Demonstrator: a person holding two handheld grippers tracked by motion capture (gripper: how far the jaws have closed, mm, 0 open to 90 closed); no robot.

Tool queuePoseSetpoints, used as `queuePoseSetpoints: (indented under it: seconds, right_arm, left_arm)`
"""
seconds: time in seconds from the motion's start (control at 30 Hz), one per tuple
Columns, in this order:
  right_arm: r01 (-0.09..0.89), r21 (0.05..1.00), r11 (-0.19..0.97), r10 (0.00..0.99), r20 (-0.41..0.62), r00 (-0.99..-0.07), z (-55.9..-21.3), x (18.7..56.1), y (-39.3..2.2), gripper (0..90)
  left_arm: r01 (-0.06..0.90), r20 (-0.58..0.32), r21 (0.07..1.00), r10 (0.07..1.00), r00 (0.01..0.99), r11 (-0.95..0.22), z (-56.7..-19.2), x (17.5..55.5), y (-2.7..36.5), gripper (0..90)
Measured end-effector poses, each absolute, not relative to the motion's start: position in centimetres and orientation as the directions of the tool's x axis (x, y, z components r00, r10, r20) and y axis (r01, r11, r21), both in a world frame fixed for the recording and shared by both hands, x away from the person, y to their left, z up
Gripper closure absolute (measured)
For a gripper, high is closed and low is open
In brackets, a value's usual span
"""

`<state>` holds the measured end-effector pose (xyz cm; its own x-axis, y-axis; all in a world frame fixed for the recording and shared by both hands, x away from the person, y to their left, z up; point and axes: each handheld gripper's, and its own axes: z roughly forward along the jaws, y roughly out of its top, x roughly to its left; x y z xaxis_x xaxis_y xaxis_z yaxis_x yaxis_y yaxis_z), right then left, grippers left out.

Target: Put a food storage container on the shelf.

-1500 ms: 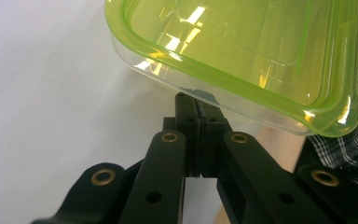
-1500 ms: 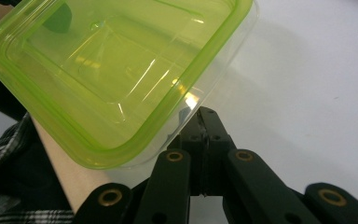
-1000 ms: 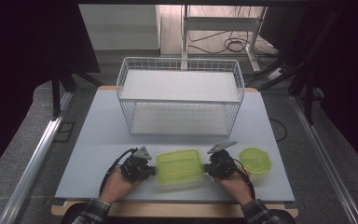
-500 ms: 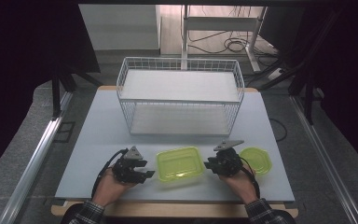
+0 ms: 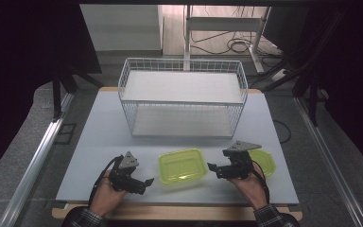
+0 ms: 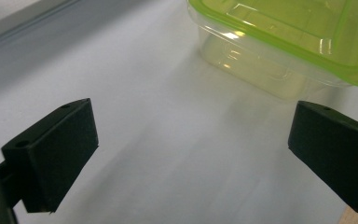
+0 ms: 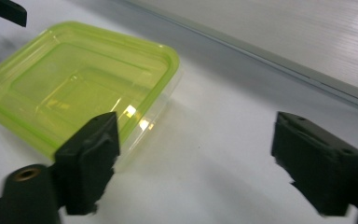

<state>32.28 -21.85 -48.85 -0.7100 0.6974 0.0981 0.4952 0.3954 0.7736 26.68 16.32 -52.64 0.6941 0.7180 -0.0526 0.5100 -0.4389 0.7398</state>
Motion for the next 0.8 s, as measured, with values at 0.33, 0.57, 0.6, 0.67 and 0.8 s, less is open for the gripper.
queuePoseSetpoints:
  seconds: [0.33, 0.57, 0.6, 0.67, 0.8]
  right_arm:
    - [0.52, 0.761, 0.388, 0.694, 0.13, -0.708, -49.2, 32.3, -21.2, 3.9]
    - [0.547, 0.745, 0.382, 0.68, 0.174, -0.712, -49.0, 32.2, -20.5, 6.1]
    - [0.549, 0.744, 0.382, 0.677, 0.179, -0.714, -48.9, 32.2, -20.3, 5.6]
    - [0.559, 0.742, 0.371, 0.679, 0.193, -0.708, -48.8, 32.2, -20.0, 4.6]
    - [0.605, 0.72, 0.34, 0.676, 0.26, -0.689, -48.7, 32.6, -19.5, 7.3]
  left_arm:
    - [0.493, -0.021, 0.74, 0.717, 0.697, -0.458, -53.1, 25.9, 17.0, 0.7]
    - [0.481, 0.01, 0.724, 0.706, 0.709, -0.494, -53.3, 25.7, 16.6, 0.9]
    - [0.481, 0.01, 0.724, 0.705, 0.709, -0.494, -53.3, 25.7, 16.6, 0.9]
    - [0.48, 0.014, 0.722, 0.705, 0.709, -0.498, -53.3, 25.7, 16.6, 0.9]
    - [0.478, 0.018, 0.72, 0.702, 0.712, -0.503, -53.3, 25.7, 16.5, 1.0]
